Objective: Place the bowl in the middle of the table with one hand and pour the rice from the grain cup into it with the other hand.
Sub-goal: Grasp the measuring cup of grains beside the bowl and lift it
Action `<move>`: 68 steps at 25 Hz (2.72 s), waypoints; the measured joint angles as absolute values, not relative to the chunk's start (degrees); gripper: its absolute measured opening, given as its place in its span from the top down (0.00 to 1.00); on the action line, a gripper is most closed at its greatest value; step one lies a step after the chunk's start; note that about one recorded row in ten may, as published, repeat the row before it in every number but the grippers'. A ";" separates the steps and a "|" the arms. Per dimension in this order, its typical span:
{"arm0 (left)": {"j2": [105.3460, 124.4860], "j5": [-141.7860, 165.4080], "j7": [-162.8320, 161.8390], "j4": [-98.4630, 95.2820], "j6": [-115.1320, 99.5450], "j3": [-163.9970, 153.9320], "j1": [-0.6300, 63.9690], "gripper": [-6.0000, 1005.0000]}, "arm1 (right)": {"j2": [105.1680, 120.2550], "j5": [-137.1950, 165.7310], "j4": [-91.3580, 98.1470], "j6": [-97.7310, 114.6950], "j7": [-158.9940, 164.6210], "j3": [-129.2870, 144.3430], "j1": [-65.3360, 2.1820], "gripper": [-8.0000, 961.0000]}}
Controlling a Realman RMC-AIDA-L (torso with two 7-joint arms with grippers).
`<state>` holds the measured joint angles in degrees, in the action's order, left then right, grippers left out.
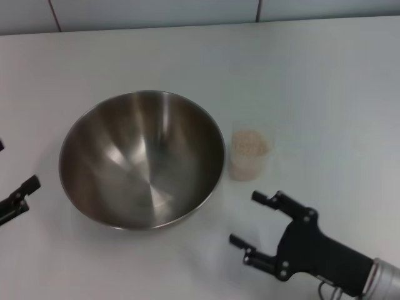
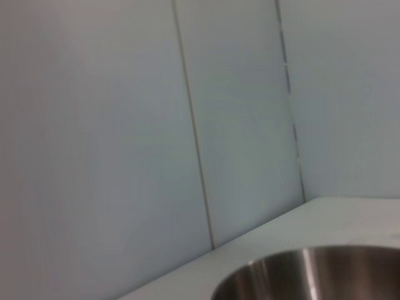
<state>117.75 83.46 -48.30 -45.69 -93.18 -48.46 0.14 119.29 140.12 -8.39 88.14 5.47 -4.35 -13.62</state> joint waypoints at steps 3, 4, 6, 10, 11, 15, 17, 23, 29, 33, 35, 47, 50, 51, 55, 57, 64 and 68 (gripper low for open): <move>115.51 85.90 -35.48 -29.38 -96.70 -42.61 1.51 0.17 | 119.44 140.09 -8.24 88.87 5.54 -11.74 -10.67 0.19; 115.13 86.07 -34.44 -27.83 -96.72 -42.59 1.62 0.17 | 119.61 140.09 -8.29 88.58 5.49 -14.95 -9.58 0.19; 114.38 86.44 -32.88 -24.61 -96.37 -42.60 1.86 0.17 | 119.85 140.08 -9.37 86.64 5.18 -21.17 -8.03 0.19; 114.32 87.53 -32.03 -22.58 -95.54 -42.33 1.87 0.17 | 119.94 140.07 -11.54 81.83 4.85 -27.45 -7.33 0.19; 114.32 87.53 -32.03 -22.58 -95.54 -42.33 1.87 0.17 | 119.94 140.07 -11.96 80.41 4.62 -28.14 -7.54 0.19; 114.72 89.35 -31.87 -22.44 -94.83 -42.28 2.02 0.17 | 119.93 140.02 -13.33 76.17 3.79 -29.31 -8.84 0.19; 114.75 89.43 -31.93 -22.42 -94.66 -42.27 2.03 0.17 | 119.92 140.01 -13.71 75.07 3.52 -29.35 -9.49 0.19; 114.86 89.43 -32.28 -22.37 -94.29 -42.45 2.18 0.17 | 119.89 139.46 -14.20 72.67 3.43 -29.44 -11.17 0.19; 114.87 89.55 -32.51 -22.32 -94.29 -42.57 2.65 0.17 | 119.88 138.60 -14.34 70.99 3.42 -29.51 -12.46 0.19; 114.88 89.96 -32.52 -22.32 -94.31 -42.57 2.79 0.17 | 119.88 137.69 -14.41 70.71 3.42 -29.54 -12.91 0.19; 114.87 90.00 -32.52 -22.32 -94.32 -42.57 2.84 0.17 | 119.88 137.19 -14.39 70.64 3.42 -29.54 -13.16 0.19; 114.91 90.62 -32.52 -22.32 -94.39 -42.42 3.01 0.17 | 119.88 136.00 -14.31 67.89 3.42 -29.54 -15.41 0.19; 115.02 90.71 -32.52 -22.32 -94.39 -42.54 3.27 0.17 | 119.88 135.11 -14.12 67.72 3.42 -29.63 -15.95 0.19; 115.03 90.71 -32.52 -22.32 -94.39 -42.56 3.28 0.17 | 119.88 134.96 -14.08 67.70 3.42 -29.69 -16.11 0.19; 115.05 90.75 -32.52 -22.33 -94.38 -42.62 3.29 0.17 | 119.88 134.90 -14.07 67.33 3.42 -30.08 -16.72 0.19; 115.05 90.77 -32.52 -22.32 -94.37 -42.62 3.28 0.17 | 119.88 134.89 -14.08 66.52 3.42 -30.18 -17.23 0.19; 115.05 90.79 -32.52 -22.32 -93.80 -42.63 3.26 0.17 | 119.88 134.90 -14.37 63.60 3.42 -30.07 -19.13 0.22; 115.05 90.89 -32.52 -22.33 -93.62 -42.62 3.25 0.17 | 119.88 134.89 -15.24 64.76 2.31 -29.93 -18.66 0.27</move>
